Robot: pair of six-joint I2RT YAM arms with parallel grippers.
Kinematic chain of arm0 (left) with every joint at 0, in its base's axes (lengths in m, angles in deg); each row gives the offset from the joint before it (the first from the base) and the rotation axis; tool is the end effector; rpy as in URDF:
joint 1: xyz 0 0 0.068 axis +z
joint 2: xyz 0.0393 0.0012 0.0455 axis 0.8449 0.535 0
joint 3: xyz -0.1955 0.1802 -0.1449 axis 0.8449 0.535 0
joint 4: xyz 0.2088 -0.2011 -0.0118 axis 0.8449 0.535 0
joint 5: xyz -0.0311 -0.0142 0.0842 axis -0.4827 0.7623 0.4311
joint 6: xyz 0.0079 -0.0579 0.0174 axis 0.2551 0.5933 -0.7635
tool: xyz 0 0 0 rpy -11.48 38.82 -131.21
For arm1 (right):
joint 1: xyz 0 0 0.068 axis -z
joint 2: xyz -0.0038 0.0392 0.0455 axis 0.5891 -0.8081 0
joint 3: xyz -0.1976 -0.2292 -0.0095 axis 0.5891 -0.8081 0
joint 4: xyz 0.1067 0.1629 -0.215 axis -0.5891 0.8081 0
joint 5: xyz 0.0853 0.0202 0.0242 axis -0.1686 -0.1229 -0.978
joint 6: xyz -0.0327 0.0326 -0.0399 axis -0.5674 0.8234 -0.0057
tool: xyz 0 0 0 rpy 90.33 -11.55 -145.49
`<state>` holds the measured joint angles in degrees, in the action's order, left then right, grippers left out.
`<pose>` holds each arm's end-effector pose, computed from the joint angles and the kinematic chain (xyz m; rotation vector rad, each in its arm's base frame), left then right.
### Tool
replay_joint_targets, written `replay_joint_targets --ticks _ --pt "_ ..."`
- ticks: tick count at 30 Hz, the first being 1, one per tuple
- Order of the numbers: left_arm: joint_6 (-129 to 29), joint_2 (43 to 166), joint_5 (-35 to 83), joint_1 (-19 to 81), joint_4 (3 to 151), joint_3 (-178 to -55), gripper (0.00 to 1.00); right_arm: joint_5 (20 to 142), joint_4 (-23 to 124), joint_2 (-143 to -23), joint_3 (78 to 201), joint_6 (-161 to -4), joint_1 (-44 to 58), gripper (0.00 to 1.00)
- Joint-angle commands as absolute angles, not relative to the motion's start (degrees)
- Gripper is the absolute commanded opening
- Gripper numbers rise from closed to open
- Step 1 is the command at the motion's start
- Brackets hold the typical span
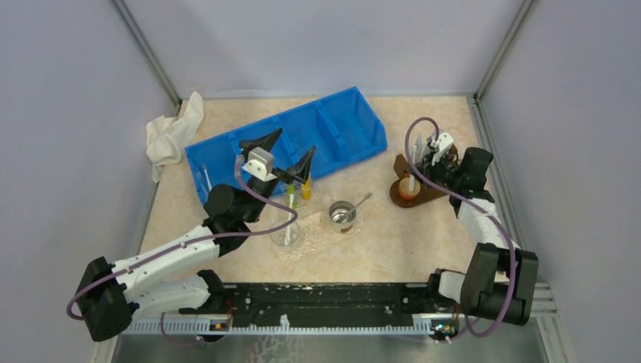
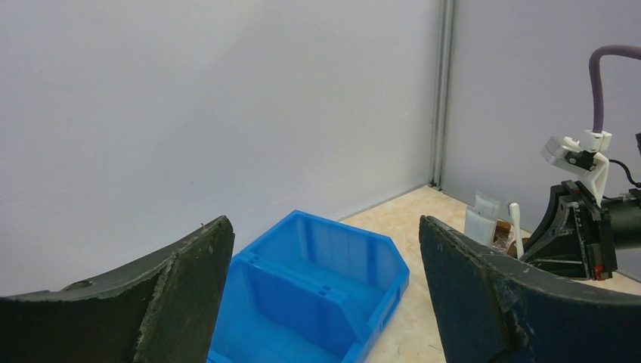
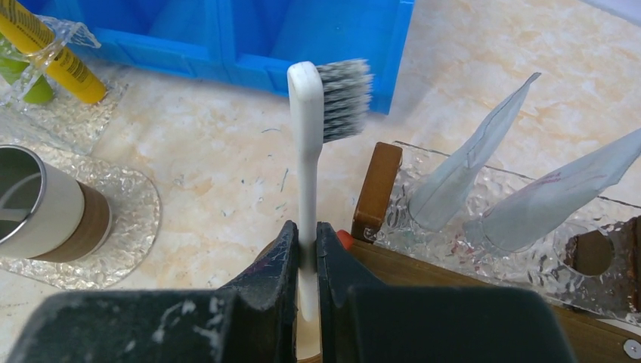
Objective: Prepare toiletry sets of a toothbrush and toothpaste on the tray
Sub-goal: Place the toothbrush in the cup.
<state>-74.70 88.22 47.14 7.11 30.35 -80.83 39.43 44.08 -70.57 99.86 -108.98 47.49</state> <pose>0.1682 -0.1858 0.3709 0.3798 1.0663 -0.4457 0.2713 -0.0196 0.2430 -0.6412 1.7916 0.5054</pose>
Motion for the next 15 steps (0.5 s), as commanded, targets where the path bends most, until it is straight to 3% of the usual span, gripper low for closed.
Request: replay_joint_targets --ticks 1,15 --pt "-74.5 87.8 46.9 7.5 29.8 -81.0 0.96 39.7 42.9 -70.9 100.7 -110.4 46.6 0.08" --pt "-74.2 87.4 46.7 7.6 29.8 -80.9 0.96 40.1 43.5 -72.0 100.9 -110.6 45.9 0.17"
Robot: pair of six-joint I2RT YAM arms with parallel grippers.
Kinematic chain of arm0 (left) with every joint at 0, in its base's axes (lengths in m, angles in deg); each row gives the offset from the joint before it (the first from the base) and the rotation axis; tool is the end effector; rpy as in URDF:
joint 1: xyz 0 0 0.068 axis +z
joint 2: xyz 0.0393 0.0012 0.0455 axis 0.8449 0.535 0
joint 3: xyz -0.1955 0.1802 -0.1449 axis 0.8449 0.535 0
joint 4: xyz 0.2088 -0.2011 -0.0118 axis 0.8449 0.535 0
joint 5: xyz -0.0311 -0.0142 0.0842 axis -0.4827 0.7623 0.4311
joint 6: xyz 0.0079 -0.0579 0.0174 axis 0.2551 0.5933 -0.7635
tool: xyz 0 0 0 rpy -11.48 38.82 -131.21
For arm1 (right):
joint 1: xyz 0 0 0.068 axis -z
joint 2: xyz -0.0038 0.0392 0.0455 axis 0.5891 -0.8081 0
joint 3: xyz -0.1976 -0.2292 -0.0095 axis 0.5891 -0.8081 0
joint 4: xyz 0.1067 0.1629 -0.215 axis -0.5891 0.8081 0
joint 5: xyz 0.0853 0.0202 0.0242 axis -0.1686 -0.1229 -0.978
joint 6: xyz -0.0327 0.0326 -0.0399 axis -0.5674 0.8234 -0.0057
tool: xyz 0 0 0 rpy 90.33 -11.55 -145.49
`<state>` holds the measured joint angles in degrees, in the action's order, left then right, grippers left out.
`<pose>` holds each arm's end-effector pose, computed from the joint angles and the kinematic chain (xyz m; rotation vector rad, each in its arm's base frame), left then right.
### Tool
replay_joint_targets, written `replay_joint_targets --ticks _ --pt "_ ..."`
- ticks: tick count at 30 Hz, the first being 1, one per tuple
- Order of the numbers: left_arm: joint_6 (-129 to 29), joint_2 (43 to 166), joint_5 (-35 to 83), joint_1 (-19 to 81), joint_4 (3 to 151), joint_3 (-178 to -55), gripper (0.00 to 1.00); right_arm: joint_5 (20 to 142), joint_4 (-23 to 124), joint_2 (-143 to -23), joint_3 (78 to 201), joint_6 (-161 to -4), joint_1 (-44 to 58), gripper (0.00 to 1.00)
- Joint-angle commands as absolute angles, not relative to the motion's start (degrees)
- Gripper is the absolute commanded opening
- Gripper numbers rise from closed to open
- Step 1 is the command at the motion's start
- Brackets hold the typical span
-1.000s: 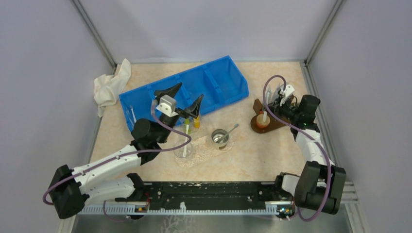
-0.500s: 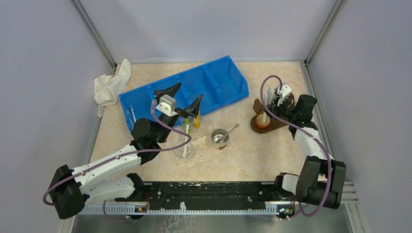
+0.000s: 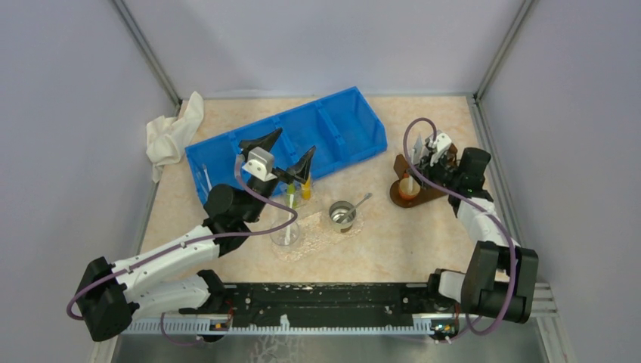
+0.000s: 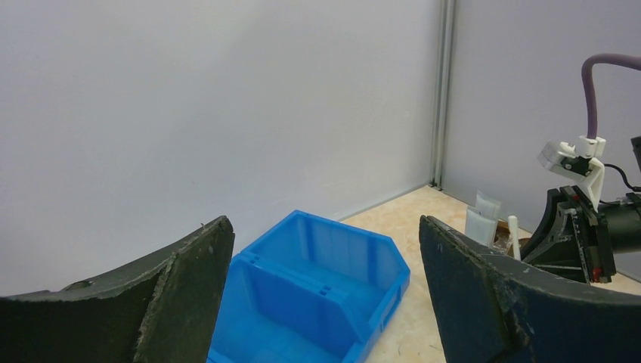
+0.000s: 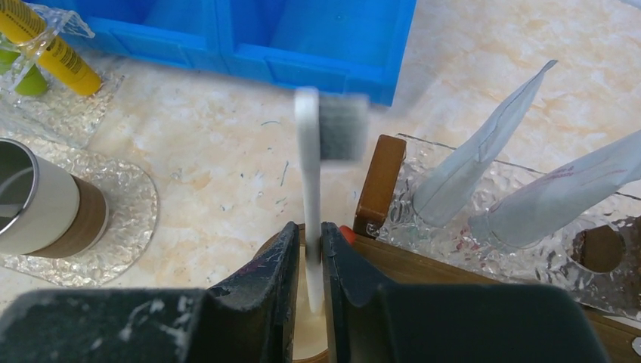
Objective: Prepare toiletry sets of a toothbrush and toothpaste on the tray
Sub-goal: Place the toothbrush in the cup, then pick up the toothbrush from the storage box.
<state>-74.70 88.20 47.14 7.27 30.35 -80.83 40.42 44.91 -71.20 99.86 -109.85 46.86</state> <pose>0.1687 -0.1853 0.3710 0.3781 1.0665 -0.4433 0.2726 -0.0174 0.2386 -0.6486 1.8125 0.5004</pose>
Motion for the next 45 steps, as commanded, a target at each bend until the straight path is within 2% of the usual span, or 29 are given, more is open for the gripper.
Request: replay_joint_targets --ticks 1,18,25,27,31,34,38,42,45 --pt "-74.3 87.4 46.7 7.6 29.8 -80.9 0.96 40.2 43.5 -72.2 100.9 -110.6 45.5 0.18" --pt "-74.1 87.1 46.6 7.8 29.8 -80.7 0.96 41.8 44.5 -73.3 101.7 -111.4 43.6 0.17" --pt "-73.6 87.7 48.2 9.8 30.9 -81.1 0.96 39.3 51.8 -68.4 105.3 -114.6 43.5 0.20" --pt "-69.1 87.5 45.8 13.5 33.6 -81.7 0.96 38.1 54.3 -67.0 106.5 -115.8 43.6 0.27" --pt "-54.3 87.2 36.0 25.3 41.9 -83.2 0.94 35.3 60.8 -65.1 109.6 -117.3 43.6 0.50" --pt "-48.6 87.1 37.7 28.8 52.0 -85.8 0.86 32.7 66.7 -65.0 113.3 -117.9 43.5 0.57" --pt "-44.8 89.3 44.9 31.0 69.8 -91.8 0.62 31.6 71.0 -63.7 116.4 -118.0 43.1 0.58" --pt "-42.8 91.7 54.8 32.8 82.2 -96.6 0.54 33.2 72.7 -62.1 117.6 -117.7 40.7 0.58" --pt "-41.8 92.4 54.1 38.2 87.2 -97.2 0.38 33.4 73.6 -62.0 118.5 -117.0 39.5 0.58"
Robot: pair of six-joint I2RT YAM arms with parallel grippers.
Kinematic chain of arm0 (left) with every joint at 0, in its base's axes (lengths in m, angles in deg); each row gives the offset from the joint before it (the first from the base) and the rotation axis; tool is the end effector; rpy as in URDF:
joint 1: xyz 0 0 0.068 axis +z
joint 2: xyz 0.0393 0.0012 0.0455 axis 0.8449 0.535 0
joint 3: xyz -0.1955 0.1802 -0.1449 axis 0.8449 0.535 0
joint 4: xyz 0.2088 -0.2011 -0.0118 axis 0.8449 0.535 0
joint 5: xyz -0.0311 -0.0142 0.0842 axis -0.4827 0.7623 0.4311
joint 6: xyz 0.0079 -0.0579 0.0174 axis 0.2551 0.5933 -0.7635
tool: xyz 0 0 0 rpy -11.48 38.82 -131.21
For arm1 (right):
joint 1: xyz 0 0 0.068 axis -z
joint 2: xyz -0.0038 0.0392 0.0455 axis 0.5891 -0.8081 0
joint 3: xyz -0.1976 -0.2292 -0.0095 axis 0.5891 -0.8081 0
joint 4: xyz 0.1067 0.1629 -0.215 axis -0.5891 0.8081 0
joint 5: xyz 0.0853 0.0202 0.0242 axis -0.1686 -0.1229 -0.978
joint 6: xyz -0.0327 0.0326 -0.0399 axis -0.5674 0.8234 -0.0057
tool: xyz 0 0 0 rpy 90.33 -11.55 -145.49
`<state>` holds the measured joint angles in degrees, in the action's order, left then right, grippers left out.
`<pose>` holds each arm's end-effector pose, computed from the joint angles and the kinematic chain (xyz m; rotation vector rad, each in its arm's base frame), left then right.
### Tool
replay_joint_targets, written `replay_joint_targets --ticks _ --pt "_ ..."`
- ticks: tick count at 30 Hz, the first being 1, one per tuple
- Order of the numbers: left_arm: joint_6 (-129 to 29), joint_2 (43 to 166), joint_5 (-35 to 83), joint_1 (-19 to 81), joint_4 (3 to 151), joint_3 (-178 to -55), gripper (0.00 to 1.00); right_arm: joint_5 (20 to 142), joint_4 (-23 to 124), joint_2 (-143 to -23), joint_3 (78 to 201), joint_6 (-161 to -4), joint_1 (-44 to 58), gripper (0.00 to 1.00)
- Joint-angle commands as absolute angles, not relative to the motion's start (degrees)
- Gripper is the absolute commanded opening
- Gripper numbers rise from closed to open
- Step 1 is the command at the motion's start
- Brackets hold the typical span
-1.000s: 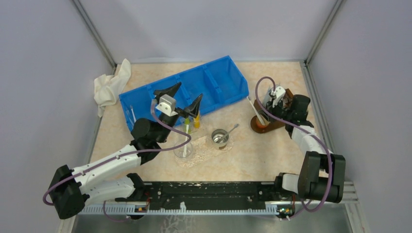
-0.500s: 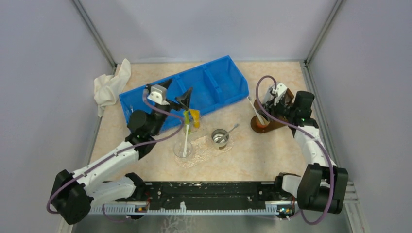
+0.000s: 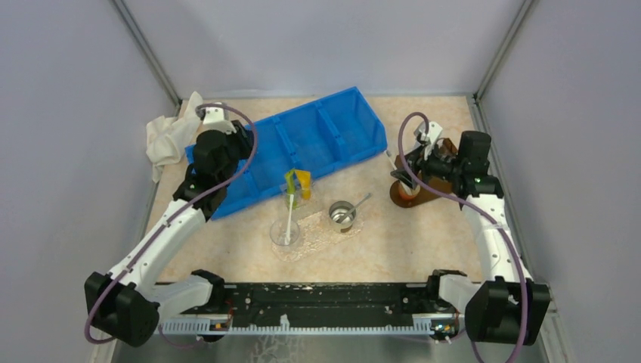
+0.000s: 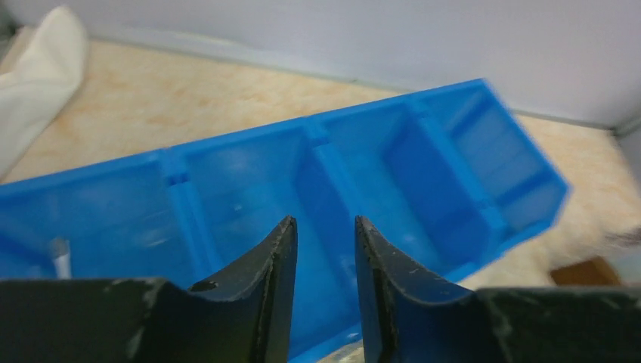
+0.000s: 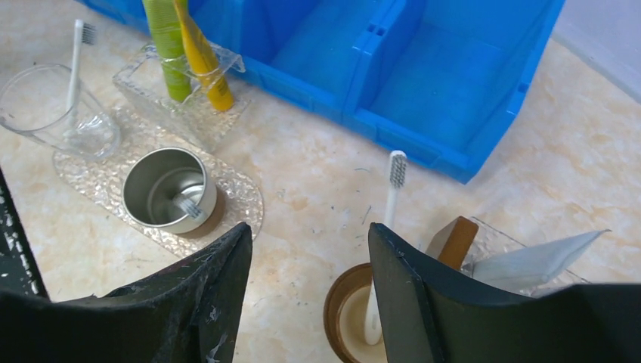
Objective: Prepare toiletry sets of a toothbrush and toothpaste on the tray
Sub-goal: Pick up the toothbrush from the storage box.
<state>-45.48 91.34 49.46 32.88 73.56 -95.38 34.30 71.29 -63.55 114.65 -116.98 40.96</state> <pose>0.2599 -0.1050 0.3714 -0.1099 1.6599 -0.2980 0.2494 0.0158 0.3262 -0.8817 1.7269 0.6294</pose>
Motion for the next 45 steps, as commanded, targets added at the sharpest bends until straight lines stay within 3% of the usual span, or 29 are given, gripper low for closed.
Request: replay_joint_targets --ticks 1,5,8,10,16,20,26,39,45 --pt "-41.8 93.1 51.9 41.1 88.9 -97.5 0.36 33.2 74.0 -62.2 118.7 -117.0 39.5 0.58" --pt "-40.4 97.0 41.9 53.1 93.0 -98.4 0.36 33.1 75.4 -62.2 119.7 -116.9 39.4 0.58" --pt "-40.9 102.2 38.6 56.7 95.0 -101.3 0.43 32.6 75.7 -61.5 119.8 -116.7 39.4 0.58" --pt "-41.5 106.5 42.0 57.4 97.1 -103.8 0.48 32.6 74.8 -60.6 119.4 -116.2 39.4 0.58" --pt "-45.4 118.3 50.0 58.0 101.3 -107.9 0.50 33.6 73.6 -59.1 118.7 -115.8 39.4 0.58" --pt "-51.7 119.6 56.3 58.2 92.7 -101.8 0.51 33.4 73.5 -58.9 118.6 -115.8 39.3 0.58" --pt "-55.7 121.2 56.2 59.0 82.7 -98.1 0.54 33.4 73.2 -58.8 118.4 -115.8 39.3 0.58" --pt "-55.7 131.0 68.8 59.0 75.0 -98.1 0.52 33.5 72.5 -58.4 117.8 -116.0 39.4 0.58" --pt "-54.8 133.6 68.1 59.2 77.1 -100.3 0.58 33.8 72.6 -58.3 117.9 -116.3 39.4 0.58"
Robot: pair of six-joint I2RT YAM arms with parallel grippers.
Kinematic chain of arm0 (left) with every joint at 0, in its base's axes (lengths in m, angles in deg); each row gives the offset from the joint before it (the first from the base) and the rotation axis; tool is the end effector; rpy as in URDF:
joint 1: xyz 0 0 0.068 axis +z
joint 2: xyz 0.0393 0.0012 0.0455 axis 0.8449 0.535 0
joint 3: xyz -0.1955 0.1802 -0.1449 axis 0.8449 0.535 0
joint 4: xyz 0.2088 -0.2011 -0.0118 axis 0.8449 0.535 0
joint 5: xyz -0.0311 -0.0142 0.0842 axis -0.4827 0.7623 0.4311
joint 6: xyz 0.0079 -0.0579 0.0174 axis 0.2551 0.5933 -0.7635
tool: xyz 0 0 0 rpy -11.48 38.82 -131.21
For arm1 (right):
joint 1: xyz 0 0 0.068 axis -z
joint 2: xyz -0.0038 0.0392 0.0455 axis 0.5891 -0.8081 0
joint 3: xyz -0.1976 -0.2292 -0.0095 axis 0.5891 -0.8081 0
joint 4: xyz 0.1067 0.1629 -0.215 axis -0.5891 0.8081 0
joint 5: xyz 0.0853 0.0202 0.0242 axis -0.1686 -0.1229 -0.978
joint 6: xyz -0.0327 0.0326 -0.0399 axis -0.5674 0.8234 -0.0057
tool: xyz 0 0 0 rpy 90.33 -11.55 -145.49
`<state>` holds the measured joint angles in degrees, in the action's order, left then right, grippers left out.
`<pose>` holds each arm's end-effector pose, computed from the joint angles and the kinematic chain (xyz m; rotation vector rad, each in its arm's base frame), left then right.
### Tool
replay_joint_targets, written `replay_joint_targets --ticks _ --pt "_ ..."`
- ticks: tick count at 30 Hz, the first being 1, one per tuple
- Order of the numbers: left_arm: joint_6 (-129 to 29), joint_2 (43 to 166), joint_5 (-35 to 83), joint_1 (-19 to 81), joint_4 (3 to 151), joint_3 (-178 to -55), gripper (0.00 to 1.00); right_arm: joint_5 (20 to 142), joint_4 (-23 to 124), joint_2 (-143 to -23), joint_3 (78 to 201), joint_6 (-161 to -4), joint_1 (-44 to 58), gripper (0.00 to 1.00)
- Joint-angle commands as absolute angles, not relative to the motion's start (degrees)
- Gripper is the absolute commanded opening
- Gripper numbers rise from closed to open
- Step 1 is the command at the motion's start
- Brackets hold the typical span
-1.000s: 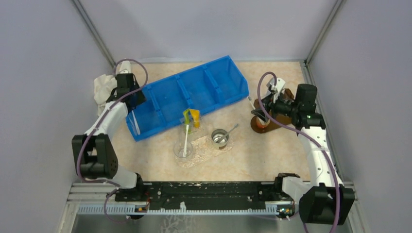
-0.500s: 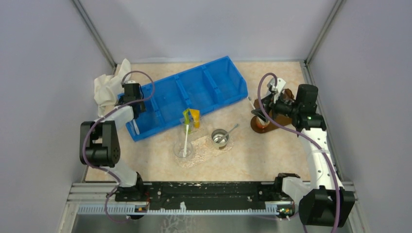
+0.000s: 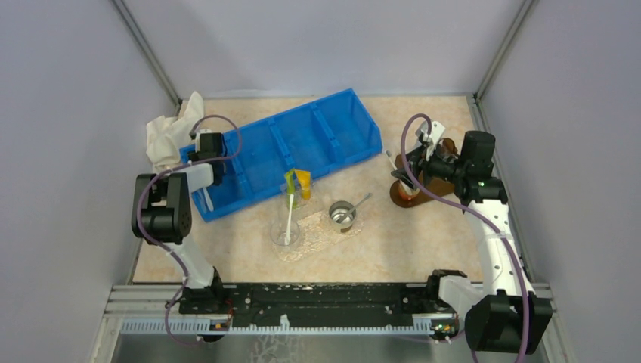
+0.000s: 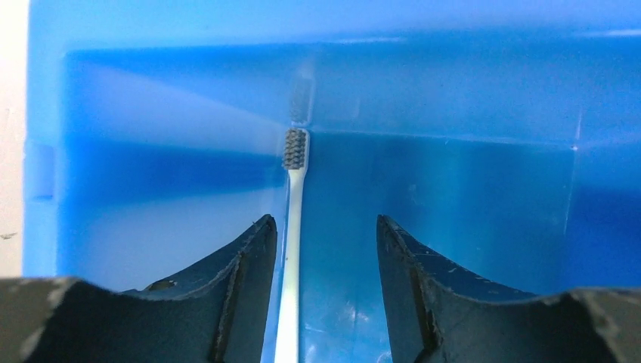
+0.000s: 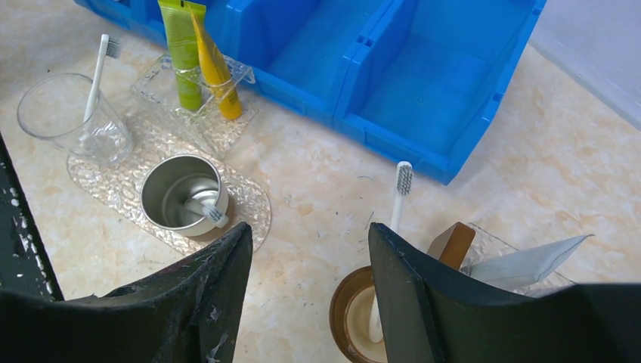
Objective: Prepare toiletry sets of a toothbrush and toothpaste on the tray
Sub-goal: Pick up the toothbrush from the storage box.
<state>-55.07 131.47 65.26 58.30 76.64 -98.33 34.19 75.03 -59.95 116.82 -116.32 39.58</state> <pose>0.3895 0.0293 0.1583 -0.4256 2.2427 0.6204 0.2327 0.0229 0.3482 -0.9032 1.6932 0.6337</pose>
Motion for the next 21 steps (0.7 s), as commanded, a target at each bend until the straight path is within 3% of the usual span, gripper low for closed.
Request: replay_joint_targets --ticks 1,4,5,16,21 --pt "-53.6 134.5 67.4 59.7 78.6 -100.8 0.56 33.8 72.7 -58.2 117.9 -116.3 39.4 0.58" --pt "-48.8 136.3 62.9 61.6 82.6 -101.2 0.37 33.9 72.7 -58.0 117.9 -116.4 39.4 0.58" --pt "-47.4 136.3 62.3 62.1 82.8 -100.7 0.36 33.9 72.7 -58.1 117.9 -116.4 39.4 0.58" --pt "-43.0 135.0 60.6 62.6 90.0 -101.1 0.40 33.5 72.9 -57.8 118.2 -116.4 39.4 0.58" --pt "-39.7 132.2 48.4 64.1 89.9 -97.9 0.21 33.1 73.0 -57.3 118.3 -116.4 39.4 0.58"
